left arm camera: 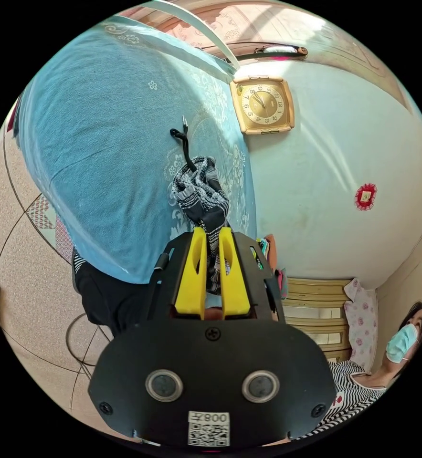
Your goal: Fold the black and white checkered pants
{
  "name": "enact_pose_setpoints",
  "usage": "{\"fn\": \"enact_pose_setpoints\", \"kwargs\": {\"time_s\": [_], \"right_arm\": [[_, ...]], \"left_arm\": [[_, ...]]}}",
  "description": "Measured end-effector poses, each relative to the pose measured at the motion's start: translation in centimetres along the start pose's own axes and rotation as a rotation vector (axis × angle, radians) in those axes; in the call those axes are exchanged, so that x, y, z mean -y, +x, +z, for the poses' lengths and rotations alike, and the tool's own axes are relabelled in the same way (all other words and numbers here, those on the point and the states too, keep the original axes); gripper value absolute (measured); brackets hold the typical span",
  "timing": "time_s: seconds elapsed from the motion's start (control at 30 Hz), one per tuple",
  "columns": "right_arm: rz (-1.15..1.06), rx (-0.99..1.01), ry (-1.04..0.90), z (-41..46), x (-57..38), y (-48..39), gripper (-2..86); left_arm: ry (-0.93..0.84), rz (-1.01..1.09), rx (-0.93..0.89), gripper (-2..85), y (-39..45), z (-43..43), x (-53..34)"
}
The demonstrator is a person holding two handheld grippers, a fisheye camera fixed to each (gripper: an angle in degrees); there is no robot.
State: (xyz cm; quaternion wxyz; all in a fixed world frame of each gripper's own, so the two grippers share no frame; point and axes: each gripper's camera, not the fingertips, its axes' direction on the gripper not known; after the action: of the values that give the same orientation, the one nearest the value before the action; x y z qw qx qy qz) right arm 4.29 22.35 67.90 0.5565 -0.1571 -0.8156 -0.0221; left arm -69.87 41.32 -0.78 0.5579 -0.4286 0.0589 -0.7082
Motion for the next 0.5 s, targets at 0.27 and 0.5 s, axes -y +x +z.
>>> {"fn": "enact_pose_setpoints", "kwargs": {"time_s": [0.27,0.5], "right_arm": [[-0.024,0.04,0.047,-5.9,-9.1,-0.8,0.7],[-0.063,0.102,0.098,-11.2,-17.3,-1.7,0.7]], "left_arm": [[-0.041,0.058,-0.01,4.3,7.4,5.4,-6.7],[-0.088,0.111,-0.029,4.1,14.0,11.5,-12.1]]}}
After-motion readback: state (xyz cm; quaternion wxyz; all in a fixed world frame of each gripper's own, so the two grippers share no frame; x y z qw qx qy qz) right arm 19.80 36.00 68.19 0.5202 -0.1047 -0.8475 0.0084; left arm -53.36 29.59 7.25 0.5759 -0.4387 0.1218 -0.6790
